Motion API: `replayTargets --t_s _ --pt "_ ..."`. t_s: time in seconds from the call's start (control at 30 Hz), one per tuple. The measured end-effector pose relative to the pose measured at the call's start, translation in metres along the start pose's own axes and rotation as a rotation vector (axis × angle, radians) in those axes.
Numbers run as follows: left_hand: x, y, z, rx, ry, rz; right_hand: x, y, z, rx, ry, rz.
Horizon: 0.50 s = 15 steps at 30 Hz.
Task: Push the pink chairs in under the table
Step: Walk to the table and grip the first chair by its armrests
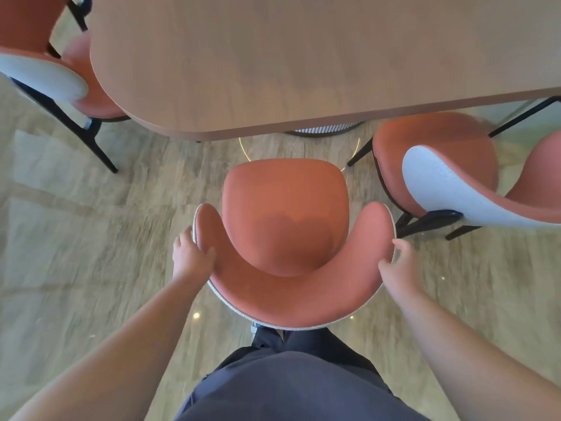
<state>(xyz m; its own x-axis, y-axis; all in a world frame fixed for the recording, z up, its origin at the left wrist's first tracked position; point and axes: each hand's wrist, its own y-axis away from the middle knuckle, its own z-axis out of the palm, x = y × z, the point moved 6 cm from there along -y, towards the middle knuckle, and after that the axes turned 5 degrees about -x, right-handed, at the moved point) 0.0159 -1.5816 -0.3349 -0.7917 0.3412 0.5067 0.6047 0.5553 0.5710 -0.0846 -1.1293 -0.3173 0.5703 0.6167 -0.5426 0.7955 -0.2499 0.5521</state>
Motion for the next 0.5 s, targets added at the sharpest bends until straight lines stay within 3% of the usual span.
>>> replayTargets --t_s 0.17,0.5 --pt "-0.003 -0.042 0.005 -0.095 0.243 -0.352 -0.02 -0.069 0.004 -0.115 0.056 0.169" --pt "-0.01 -0.082 0.03 -0.157 0.282 -0.424 -0.006 -0.135 0.022 -0.244 0.0 0.404"
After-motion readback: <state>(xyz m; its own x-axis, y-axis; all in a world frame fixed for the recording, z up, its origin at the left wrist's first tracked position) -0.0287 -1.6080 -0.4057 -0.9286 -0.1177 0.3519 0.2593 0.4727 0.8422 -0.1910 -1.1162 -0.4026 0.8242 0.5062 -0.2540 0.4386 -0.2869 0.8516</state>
